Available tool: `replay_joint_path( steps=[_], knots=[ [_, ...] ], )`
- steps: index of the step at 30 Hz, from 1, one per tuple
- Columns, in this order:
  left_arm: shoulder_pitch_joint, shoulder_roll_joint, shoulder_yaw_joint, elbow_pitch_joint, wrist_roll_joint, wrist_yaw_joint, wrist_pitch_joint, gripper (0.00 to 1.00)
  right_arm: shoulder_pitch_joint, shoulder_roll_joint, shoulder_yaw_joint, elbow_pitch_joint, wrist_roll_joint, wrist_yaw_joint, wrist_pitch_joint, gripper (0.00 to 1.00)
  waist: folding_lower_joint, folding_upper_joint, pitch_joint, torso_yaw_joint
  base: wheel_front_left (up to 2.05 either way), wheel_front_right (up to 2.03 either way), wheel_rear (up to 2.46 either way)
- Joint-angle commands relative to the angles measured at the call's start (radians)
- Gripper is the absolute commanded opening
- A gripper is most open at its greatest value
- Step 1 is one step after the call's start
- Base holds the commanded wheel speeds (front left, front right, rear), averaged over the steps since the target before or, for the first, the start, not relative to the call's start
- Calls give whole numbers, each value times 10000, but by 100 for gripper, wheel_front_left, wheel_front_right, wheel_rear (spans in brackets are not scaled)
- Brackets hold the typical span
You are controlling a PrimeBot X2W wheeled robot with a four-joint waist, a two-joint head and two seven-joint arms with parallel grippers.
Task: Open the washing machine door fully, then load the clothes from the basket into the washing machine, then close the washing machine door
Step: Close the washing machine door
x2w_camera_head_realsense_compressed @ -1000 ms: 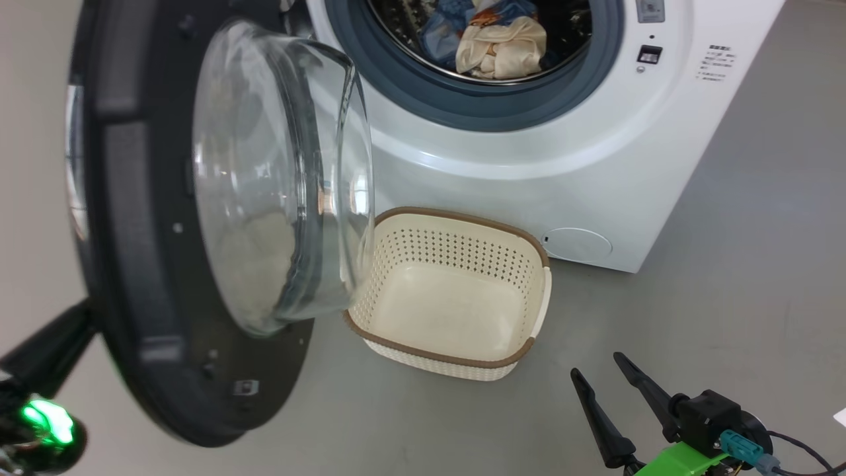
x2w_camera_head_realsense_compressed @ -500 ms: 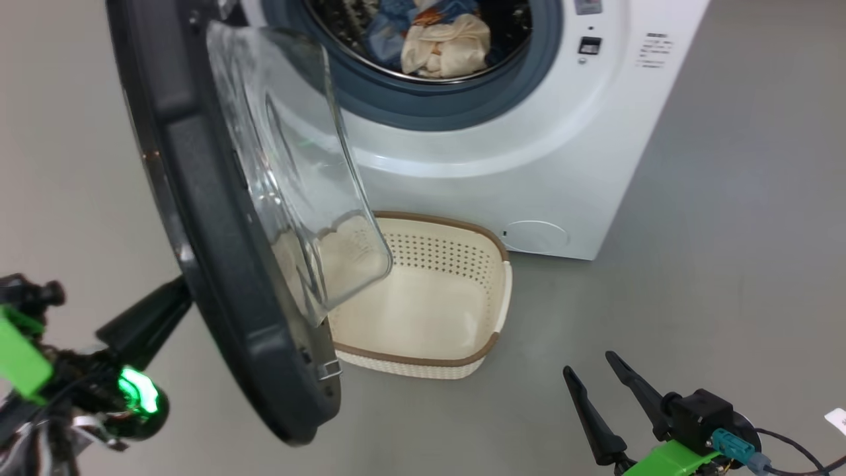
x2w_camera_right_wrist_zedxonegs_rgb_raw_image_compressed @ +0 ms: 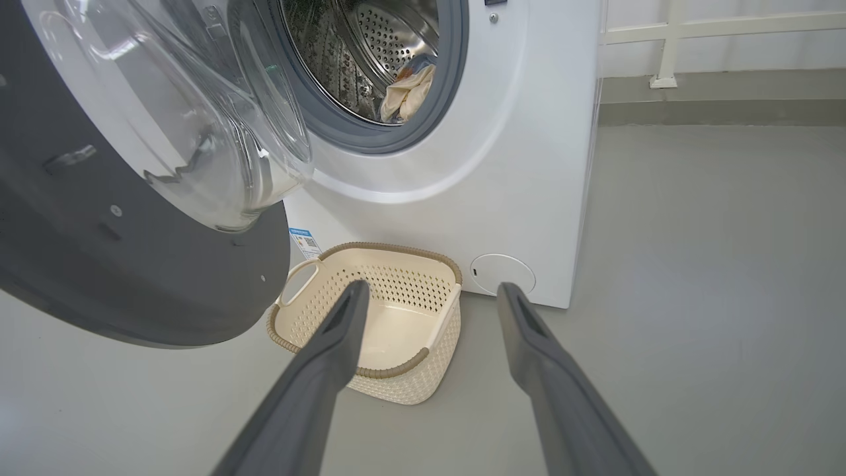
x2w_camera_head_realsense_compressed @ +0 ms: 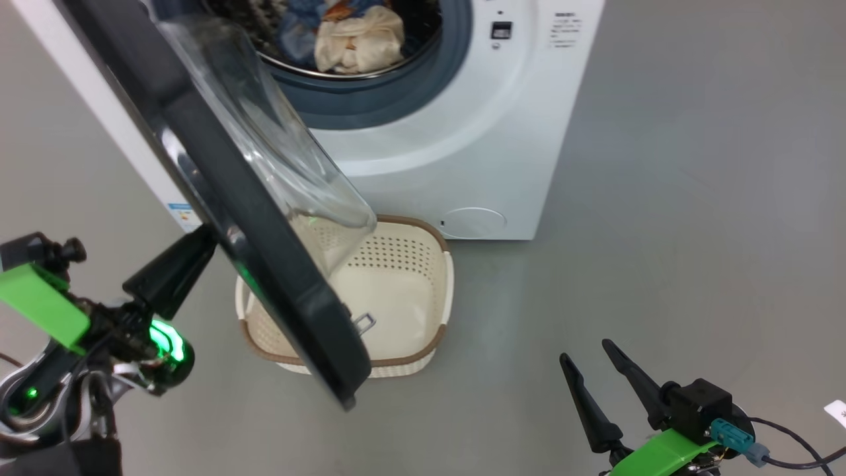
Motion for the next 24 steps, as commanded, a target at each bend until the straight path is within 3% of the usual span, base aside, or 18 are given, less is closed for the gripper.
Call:
replay_joint_path(
  steps=[1, 11, 24],
  knots=[
    [-455, 148, 103, -181, 56, -170, -62, 0, -292, -16, 239, -172, 73, 16, -135, 100, 0, 0, 205, -344, 0, 0, 0],
    [-1340, 128, -276, 905, 298, -1053, -1710, 0, -463, -40, 229, -49, 150, 16, -195, 100, 0, 0, 550, -1007, 0, 0, 0],
    [-2170, 125, -1113, 1092, -167, -1192, -3322, 0, -549, -25, 247, 30, 213, 16, -217, 100, 0, 0, 631, -1316, 0, 0, 0]
  ],
)
